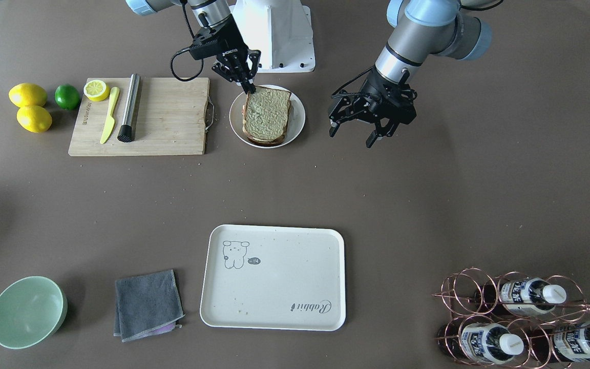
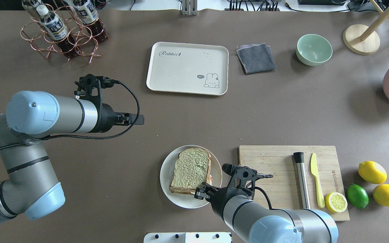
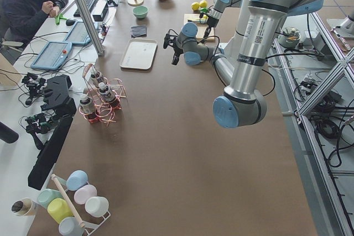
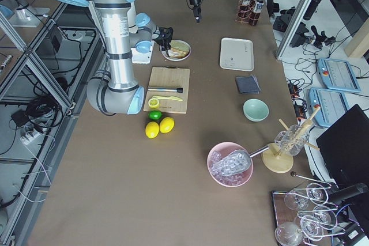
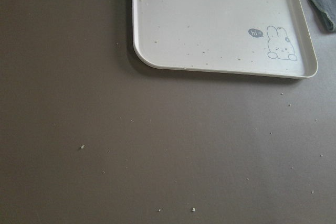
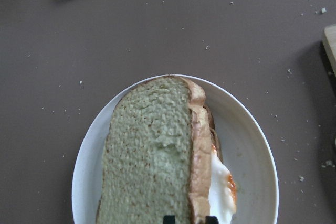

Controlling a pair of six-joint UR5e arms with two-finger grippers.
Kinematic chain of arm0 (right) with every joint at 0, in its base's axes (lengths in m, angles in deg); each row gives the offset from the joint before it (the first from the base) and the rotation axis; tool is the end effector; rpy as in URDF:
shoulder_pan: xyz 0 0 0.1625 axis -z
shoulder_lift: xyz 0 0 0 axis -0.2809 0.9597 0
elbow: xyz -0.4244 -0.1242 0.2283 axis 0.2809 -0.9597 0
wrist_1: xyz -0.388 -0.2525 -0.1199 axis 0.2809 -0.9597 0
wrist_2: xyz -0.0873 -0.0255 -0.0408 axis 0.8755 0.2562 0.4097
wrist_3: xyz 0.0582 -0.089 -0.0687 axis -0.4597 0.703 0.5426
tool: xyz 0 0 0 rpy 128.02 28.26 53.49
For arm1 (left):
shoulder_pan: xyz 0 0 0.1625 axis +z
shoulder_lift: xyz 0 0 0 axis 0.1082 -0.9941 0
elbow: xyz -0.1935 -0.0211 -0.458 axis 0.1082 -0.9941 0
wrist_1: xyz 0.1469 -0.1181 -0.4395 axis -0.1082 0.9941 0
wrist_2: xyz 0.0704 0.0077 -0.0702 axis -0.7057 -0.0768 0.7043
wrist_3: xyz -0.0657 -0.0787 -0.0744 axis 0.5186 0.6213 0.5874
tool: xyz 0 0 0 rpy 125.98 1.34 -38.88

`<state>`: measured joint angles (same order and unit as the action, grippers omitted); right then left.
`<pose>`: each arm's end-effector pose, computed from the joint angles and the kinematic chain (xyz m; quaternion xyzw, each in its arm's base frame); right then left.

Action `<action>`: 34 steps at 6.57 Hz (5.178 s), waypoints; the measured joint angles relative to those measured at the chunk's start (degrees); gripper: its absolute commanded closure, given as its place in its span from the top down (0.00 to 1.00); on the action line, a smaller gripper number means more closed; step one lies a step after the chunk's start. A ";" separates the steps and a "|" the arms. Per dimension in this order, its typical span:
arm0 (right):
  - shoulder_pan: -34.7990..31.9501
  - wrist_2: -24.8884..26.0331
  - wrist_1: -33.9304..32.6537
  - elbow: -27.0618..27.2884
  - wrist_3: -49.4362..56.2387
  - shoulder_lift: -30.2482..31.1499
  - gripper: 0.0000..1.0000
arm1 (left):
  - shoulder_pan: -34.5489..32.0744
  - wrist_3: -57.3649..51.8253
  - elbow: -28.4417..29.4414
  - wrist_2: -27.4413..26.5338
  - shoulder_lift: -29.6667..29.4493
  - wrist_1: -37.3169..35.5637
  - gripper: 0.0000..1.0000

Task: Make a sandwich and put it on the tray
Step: 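Lower the bread slice onto the egg and open the right gripper, then grasp the plate rim with the left gripper while the right arm withdraws, then lift the plate with the left gripper and carry it toward the tray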

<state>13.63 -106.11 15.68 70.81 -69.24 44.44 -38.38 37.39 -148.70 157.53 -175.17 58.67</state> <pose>-0.6396 -0.2076 0.2874 0.1339 -0.5415 0.1570 0.8150 0.5142 -0.4505 0.3147 0.1729 0.5303 -0.0212 0.8297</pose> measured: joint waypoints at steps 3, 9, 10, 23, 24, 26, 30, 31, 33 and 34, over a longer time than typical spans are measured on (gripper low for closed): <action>-4.10 -1.74 -0.35 0.85 0.40 0.24 1.00 | 1.24 0.90 -0.01 -0.46 -0.09 0.07 0.99; -40.76 -39.50 -12.29 1.56 34.97 6.99 1.00 | 12.25 11.03 0.29 -5.99 -1.62 0.03 0.68; -46.17 -43.74 -14.66 1.55 42.87 8.58 1.00 | 14.27 12.22 1.02 -7.62 -1.80 0.04 0.46; -56.21 -52.22 -15.60 1.19 55.03 14.00 1.00 | 16.78 12.49 6.70 -9.66 -5.82 0.36 0.00; -56.28 -52.17 -15.60 1.19 54.99 14.11 1.00 | 16.15 12.43 6.29 -9.40 -6.27 0.36 0.00; -57.12 -52.03 -15.58 1.13 55.06 15.93 1.00 | 12.95 12.32 5.95 -8.96 -7.53 0.28 0.00; -66.07 -54.53 -16.33 0.33 68.54 23.76 1.00 | 0.05 11.05 9.82 -1.45 -11.73 -0.29 0.00; -71.09 -57.26 -16.49 -1.62 75.96 25.26 1.00 | -3.25 8.44 12.83 0.36 -13.59 -0.24 0.00; -79.32 -59.77 -16.82 -6.09 89.73 26.76 1.00 | -9.16 3.48 21.72 4.12 -18.98 0.10 0.00; -82.97 -60.09 -18.35 -6.87 95.86 27.91 1.00 | -11.28 1.43 28.53 5.48 -22.96 0.94 0.00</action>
<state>-69.35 -166.20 -2.67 63.94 26.62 72.35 -49.67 38.82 -120.17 163.00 -198.12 59.61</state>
